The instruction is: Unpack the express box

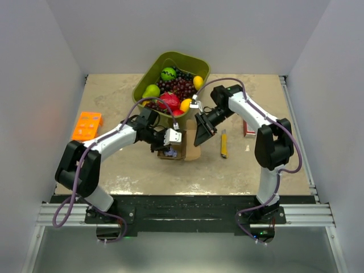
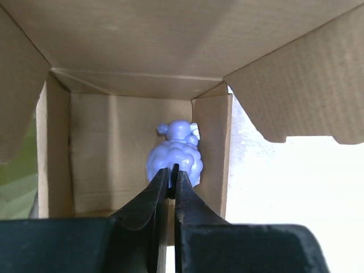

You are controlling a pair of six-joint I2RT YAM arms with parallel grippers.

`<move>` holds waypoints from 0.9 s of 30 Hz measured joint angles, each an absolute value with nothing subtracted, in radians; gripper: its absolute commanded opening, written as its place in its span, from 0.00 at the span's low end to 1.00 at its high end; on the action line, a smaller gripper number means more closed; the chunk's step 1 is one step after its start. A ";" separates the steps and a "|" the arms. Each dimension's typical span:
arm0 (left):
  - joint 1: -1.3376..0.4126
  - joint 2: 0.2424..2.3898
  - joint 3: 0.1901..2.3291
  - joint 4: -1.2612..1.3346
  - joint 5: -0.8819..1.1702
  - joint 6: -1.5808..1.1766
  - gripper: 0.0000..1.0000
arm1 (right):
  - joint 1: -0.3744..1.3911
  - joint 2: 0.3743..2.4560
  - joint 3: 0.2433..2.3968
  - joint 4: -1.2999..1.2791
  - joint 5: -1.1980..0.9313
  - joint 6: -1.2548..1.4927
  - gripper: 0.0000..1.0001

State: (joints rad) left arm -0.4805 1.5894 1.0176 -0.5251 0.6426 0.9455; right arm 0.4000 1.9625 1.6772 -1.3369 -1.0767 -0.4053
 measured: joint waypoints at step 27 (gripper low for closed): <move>-0.366 1.441 1.168 -0.677 0.747 0.871 0.00 | 0.224 1.868 1.958 -1.315 -0.870 -0.383 0.99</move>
